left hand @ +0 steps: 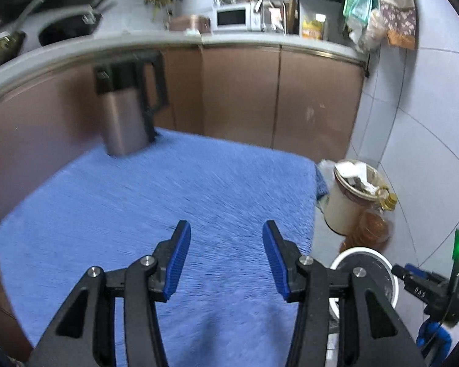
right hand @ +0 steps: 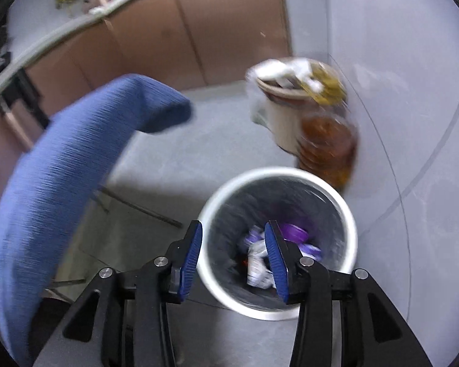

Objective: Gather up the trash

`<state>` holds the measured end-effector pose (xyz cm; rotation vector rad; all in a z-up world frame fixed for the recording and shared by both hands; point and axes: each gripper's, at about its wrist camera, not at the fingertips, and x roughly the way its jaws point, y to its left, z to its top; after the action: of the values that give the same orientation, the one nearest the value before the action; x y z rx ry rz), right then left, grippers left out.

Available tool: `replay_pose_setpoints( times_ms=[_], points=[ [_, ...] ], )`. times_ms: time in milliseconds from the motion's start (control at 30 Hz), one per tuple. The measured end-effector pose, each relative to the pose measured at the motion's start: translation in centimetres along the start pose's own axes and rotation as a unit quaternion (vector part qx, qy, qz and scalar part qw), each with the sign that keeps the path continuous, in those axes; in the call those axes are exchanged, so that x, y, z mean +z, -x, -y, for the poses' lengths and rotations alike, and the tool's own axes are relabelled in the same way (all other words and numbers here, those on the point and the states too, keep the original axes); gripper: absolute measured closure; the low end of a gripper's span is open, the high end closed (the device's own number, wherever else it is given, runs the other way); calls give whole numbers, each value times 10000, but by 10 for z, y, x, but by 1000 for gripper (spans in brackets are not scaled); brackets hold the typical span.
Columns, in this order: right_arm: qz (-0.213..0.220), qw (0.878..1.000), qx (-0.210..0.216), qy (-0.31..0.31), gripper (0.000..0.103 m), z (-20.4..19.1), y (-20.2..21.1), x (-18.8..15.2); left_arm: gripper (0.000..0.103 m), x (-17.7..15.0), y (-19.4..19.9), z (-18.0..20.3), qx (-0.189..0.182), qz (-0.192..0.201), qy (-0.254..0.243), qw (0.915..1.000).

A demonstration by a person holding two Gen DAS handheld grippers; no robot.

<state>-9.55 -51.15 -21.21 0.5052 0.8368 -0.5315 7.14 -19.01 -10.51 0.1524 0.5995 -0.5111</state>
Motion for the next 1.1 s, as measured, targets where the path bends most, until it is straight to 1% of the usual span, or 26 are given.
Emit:
replay_pose_setpoints(
  times_ms=[100,133,167,233,300,367,400,467,533,567,667,767,833,967,1100],
  points=[
    [399,9971,538,359,53,-45,32,14,54,7,37,-13,346,356,-10,9988],
    [555,9945,731,503,49,-61,45,18,48,8,48,-16,461,471,-5,9978],
    [670,9921,868,607,46,-73,54,21,46,10,60,-20,591,602,9,9964],
    [963,9849,1161,849,42,-101,78,28,45,12,85,-30,859,852,46,9926],
    [1282,9752,1442,1086,34,-129,108,33,38,15,109,-36,1104,1059,112,9882],
    [1536,9662,1645,1256,26,-151,134,35,34,16,132,-42,1225,1230,186,9846],
    [1690,9606,1755,1335,24,-161,148,35,34,16,143,-43,1268,1318,217,9829],
    [1970,9507,1885,1478,13,-178,174,34,32,18,166,-47,1376,1517,294,9784],
    [2231,9419,1933,1604,5,-192,198,34,29,19,180,-48,1523,1657,314,9738],
    [2332,9386,1950,1634,3,-197,208,31,27,20,188,-48,1624,1726,314,9710],
    [2594,9298,1999,1683,0,-208,233,27,24,19,208,-48,1750,1920,362,9650],
    [2700,9250,2084,1678,0,-213,246,24,22,17,219,-50,1759,1997,393,9631],
    [2743,9238,2074,1682,0,-215,250,22,22,17,224,-52,1719,2014,420,9634],
    [2797,9261,1930,1639,0,-212,250,19,21,15,234,-54,1918,2187,446,9557],
    [2847,9290,1834,1496,0,-206,252,19,22,12,238,-53,2016,2301,451,9510]
  ],
)
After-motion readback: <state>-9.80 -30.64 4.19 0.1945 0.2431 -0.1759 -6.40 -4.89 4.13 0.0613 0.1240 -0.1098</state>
